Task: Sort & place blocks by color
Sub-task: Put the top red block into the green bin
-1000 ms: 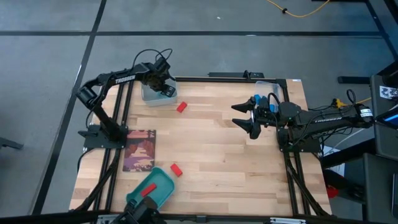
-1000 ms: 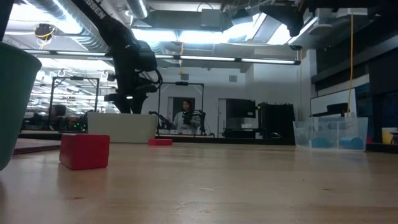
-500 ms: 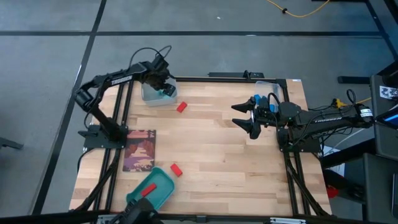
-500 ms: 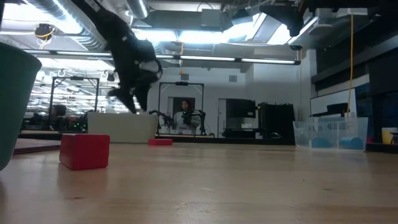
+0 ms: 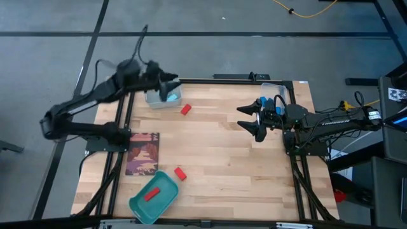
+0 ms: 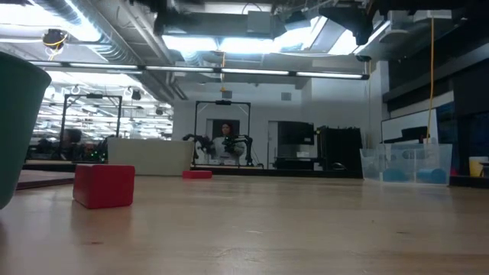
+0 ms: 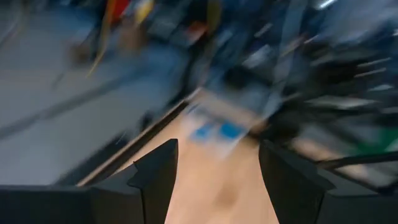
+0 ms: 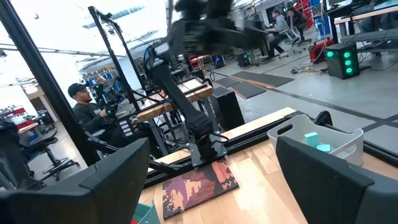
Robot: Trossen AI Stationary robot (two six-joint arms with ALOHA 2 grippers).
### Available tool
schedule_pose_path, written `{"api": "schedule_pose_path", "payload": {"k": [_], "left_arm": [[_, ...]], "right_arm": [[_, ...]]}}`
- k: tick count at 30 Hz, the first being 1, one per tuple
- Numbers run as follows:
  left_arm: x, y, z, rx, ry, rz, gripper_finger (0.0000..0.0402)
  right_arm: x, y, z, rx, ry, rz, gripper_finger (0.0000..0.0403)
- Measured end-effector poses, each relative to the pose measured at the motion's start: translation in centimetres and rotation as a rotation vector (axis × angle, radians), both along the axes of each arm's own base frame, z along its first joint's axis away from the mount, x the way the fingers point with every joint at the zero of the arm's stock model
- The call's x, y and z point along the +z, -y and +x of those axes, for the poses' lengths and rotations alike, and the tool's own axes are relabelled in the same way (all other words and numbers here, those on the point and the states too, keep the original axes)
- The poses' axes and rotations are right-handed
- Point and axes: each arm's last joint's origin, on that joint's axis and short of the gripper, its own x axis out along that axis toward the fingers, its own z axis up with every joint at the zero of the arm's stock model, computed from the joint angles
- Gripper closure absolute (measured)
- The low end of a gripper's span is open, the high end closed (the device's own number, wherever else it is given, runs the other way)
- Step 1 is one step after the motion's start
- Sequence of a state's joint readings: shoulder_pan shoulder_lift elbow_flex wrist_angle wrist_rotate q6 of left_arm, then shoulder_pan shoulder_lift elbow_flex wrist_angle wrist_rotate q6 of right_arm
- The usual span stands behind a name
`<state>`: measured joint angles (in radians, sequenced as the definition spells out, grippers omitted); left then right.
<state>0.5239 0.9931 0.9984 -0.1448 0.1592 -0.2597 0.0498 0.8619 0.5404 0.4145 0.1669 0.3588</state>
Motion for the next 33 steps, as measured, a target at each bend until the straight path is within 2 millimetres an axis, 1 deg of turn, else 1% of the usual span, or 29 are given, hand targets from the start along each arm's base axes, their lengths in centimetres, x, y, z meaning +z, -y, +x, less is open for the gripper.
{"api": "schedule_pose_path", "payload": {"k": [2,3,7,9,11,14,16,25,27,29,31,33], "left_arm": [[-0.4,2.3,0.0,-0.079,0.117,0.047,0.0185],[-1.1,3.4,0.1,-0.115,0.162,0.049,0.0185],[-5.0,6.8,0.4,-0.189,0.286,-0.005,0.0185],[-6.9,8.1,0.5,-0.198,0.311,-0.020,0.0185],[-8.7,9.0,0.5,-0.183,0.298,-0.031,0.0185],[-10.0,9.7,0.4,-0.165,0.276,-0.040,0.0185],[-10.4,10.0,0.4,-0.170,0.262,-0.043,0.0185],[-10.0,10.0,0.3,-0.165,0.288,0.001,0.0185],[-10.0,9.9,0.3,-0.148,0.295,-0.024,0.0185],[-10.0,9.8,0.3,-0.106,0.306,-0.085,0.0185],[-9.7,9.5,0.8,-0.043,0.248,-0.116,0.0186],[-9.2,9.0,1.4,0.018,0.116,-0.118,0.0186]], "right_arm": [[0.0,0.0,0.0,0.000,0.000,0.000,0.0052],[0.0,0.0,0.0,0.000,0.000,0.001,0.0052],[0.1,0.0,0.0,0.001,0.005,-0.001,0.0052],[0.1,0.0,0.0,0.000,0.008,-0.001,0.0052],[0.1,0.0,0.0,0.001,0.009,-0.001,0.0052],[0.1,0.0,0.0,0.001,0.009,-0.001,0.0052],[0.1,0.0,0.0,0.001,0.009,-0.001,0.0052],[0.1,0.0,0.0,0.001,0.008,0.000,0.0052],[0.1,0.0,0.0,0.001,0.008,-0.001,0.0052],[0.1,0.0,0.0,0.001,0.008,0.000,0.0052],[0.1,0.0,0.0,0.001,0.008,0.000,0.0052],[0.1,0.0,0.0,0.001,0.008,0.000,0.0052]]}}
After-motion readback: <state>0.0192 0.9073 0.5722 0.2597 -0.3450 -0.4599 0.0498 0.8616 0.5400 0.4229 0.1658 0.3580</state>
